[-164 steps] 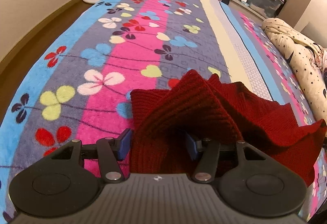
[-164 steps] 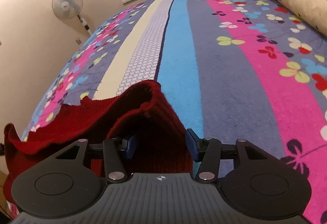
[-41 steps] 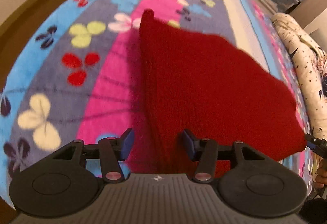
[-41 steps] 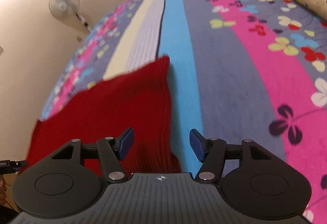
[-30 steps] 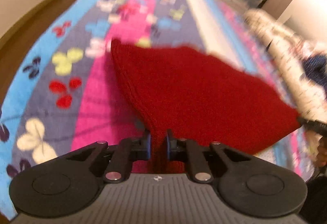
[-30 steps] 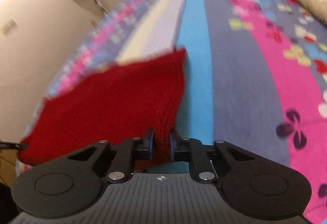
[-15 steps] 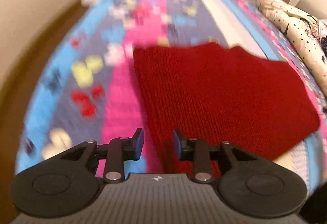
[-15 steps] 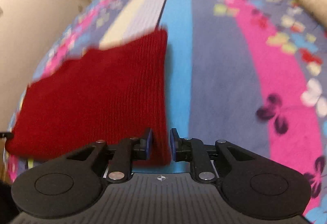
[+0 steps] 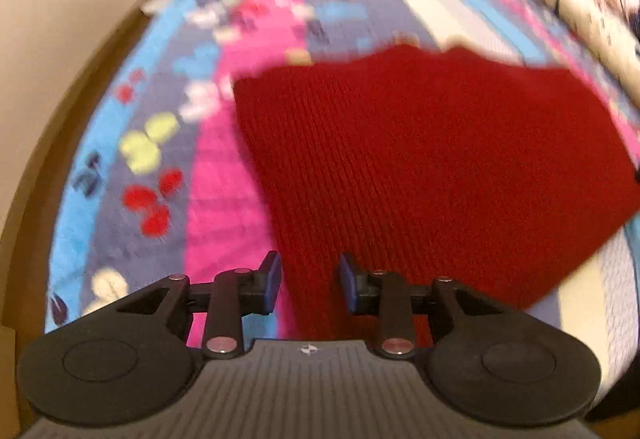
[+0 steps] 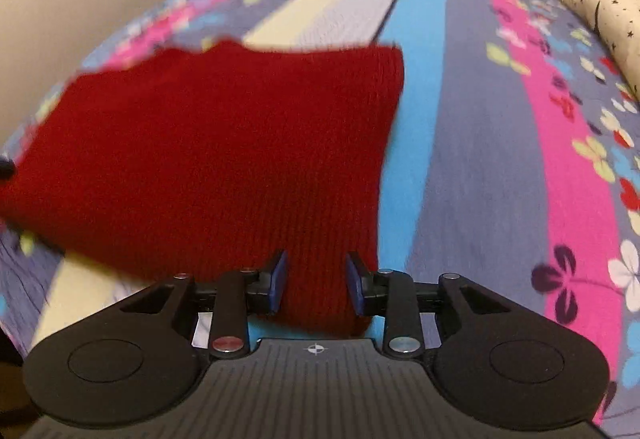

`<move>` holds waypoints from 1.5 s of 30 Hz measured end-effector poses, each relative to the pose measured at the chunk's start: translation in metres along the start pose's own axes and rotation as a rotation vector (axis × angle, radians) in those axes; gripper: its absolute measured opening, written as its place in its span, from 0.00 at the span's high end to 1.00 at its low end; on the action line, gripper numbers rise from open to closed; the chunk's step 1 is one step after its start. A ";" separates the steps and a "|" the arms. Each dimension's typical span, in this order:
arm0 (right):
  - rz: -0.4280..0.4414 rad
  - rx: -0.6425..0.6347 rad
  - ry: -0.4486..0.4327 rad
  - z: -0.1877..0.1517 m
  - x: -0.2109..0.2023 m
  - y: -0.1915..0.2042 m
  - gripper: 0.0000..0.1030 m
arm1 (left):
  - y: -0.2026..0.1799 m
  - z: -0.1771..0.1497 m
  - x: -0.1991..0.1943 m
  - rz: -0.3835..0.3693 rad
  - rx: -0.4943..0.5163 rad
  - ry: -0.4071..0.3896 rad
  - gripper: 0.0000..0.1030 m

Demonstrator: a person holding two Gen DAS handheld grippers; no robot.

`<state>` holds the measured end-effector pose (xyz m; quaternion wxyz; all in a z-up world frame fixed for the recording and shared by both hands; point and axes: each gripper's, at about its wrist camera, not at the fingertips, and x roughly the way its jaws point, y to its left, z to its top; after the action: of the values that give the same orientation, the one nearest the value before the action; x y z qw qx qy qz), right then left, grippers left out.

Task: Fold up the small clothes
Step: 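Move both open tools over the folded sweater, smoothing it flat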

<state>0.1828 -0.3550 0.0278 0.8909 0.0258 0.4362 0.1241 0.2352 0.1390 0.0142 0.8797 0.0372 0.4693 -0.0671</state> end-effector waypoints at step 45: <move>-0.070 -0.069 0.021 0.002 0.017 -0.004 0.51 | -0.093 0.022 0.037 -0.110 0.330 0.007 0.46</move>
<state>0.1953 -0.3545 0.0152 0.8904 -0.0215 0.4416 0.1079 0.2594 0.0416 -0.0050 0.8549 0.1559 0.4564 -0.1911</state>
